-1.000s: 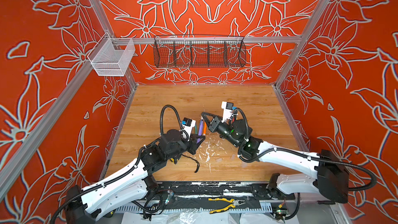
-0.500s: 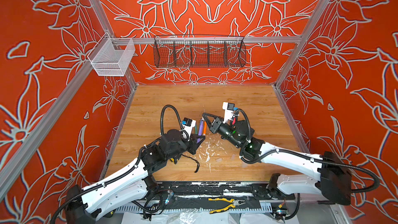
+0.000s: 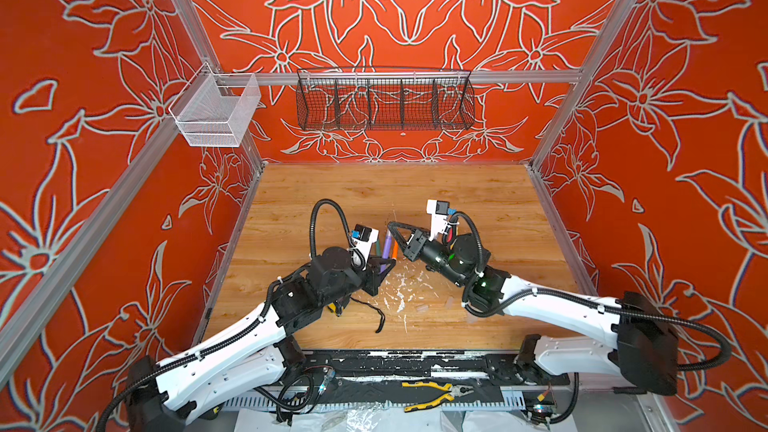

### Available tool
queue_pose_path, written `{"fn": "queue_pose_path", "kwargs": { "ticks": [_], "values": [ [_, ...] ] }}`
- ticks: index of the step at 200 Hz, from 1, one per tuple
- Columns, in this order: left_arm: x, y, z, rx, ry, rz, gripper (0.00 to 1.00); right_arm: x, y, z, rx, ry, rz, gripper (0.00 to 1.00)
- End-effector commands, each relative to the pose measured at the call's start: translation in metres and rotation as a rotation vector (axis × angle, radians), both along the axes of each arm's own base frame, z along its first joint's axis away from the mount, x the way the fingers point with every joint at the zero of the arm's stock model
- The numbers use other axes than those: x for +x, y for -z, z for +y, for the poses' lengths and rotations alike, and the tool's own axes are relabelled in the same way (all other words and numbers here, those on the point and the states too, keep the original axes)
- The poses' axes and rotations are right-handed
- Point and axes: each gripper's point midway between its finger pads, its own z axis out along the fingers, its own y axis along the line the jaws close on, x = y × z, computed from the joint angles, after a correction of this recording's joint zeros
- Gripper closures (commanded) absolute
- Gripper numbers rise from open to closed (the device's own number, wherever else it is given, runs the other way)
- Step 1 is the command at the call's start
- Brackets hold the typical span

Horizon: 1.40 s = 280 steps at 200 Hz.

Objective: Insert the pens into the pen caps
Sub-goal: 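Bring the held cap over the purple marker tip held by the left gripper, then press the cap down onto the purple marker with the right gripper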

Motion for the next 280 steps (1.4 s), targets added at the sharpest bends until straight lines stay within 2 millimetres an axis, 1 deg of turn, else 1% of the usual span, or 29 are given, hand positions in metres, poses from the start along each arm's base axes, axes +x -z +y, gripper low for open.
{"fn": "queue_pose_path", "kwargs": {
  "ticks": [1,17,27,46,62,67,75,85,89,95,101,119,143,159,178,193,206,218,248,280],
  "values": [
    [0.009,-0.027,-0.003,-0.017,-0.013,-0.089,1.00,-0.015,0.020,0.010,-0.033,-0.068,0.030,0.91],
    [0.013,-0.028,-0.002,0.006,-0.028,-0.098,1.00,-0.017,0.024,0.007,-0.035,-0.061,0.030,0.90],
    [0.015,-0.030,-0.002,0.009,-0.033,-0.100,1.00,-0.017,0.026,0.004,-0.037,-0.054,0.030,0.87],
    [0.015,-0.035,-0.005,-0.005,-0.024,-0.108,1.00,-0.019,0.030,-0.001,-0.039,-0.041,0.029,0.83],
    [0.015,-0.038,-0.007,-0.011,-0.012,-0.113,1.00,-0.019,0.029,-0.004,-0.042,-0.035,0.024,0.81],
    [0.014,-0.039,-0.008,-0.012,-0.007,-0.118,1.00,-0.020,0.029,-0.005,-0.044,-0.035,0.021,0.77],
    [0.014,-0.039,-0.008,-0.010,0.000,-0.124,1.00,-0.021,0.029,-0.007,-0.046,-0.035,0.019,0.67],
    [0.014,-0.038,-0.008,-0.007,0.000,-0.131,1.00,-0.022,0.029,-0.009,-0.046,-0.031,0.013,0.45],
    [0.014,-0.037,-0.007,-0.004,0.000,-0.133,1.00,-0.022,0.030,-0.011,-0.048,-0.028,0.011,0.38],
    [0.013,-0.036,-0.007,0.002,0.001,-0.138,1.00,-0.023,0.029,-0.014,-0.050,-0.020,0.003,0.32],
    [0.012,-0.035,-0.006,0.010,0.007,-0.146,1.00,-0.024,0.029,-0.018,-0.055,-0.011,-0.002,0.29],
    [0.009,-0.030,-0.001,0.037,0.013,-0.179,1.00,-0.026,0.028,-0.033,-0.070,0.024,-0.020,0.26],
    [0.004,-0.020,0.007,0.071,0.021,-0.239,1.00,-0.033,0.022,-0.056,-0.093,0.068,-0.050,0.26],
    [-0.001,-0.014,0.009,0.080,0.045,-0.269,1.00,-0.039,0.012,-0.068,-0.107,0.080,-0.093,0.27],
    [-0.009,-0.003,0.005,0.095,0.104,-0.281,1.00,-0.049,-0.002,-0.073,-0.112,0.056,-0.148,0.28],
    [-0.015,0.004,0.000,0.106,0.155,-0.281,1.00,-0.053,-0.010,-0.072,-0.121,0.032,-0.168,0.30],
    [-0.018,0.008,-0.005,0.114,0.191,-0.278,1.00,-0.055,-0.015,-0.067,-0.133,0.010,-0.174,0.35],
    [-0.019,0.011,-0.008,0.117,0.208,-0.277,1.00,-0.054,-0.014,-0.061,-0.144,-0.007,-0.171,0.37],
    [-0.024,0.016,-0.016,0.110,0.257,-0.274,1.00,-0.049,-0.011,-0.048,-0.168,-0.024,-0.167,0.38],
    [-0.019,0.021,-0.018,0.137,0.250,-0.260,1.00,-0.048,-0.014,-0.040,-0.171,-0.043,-0.177,0.39]
  ]
}}
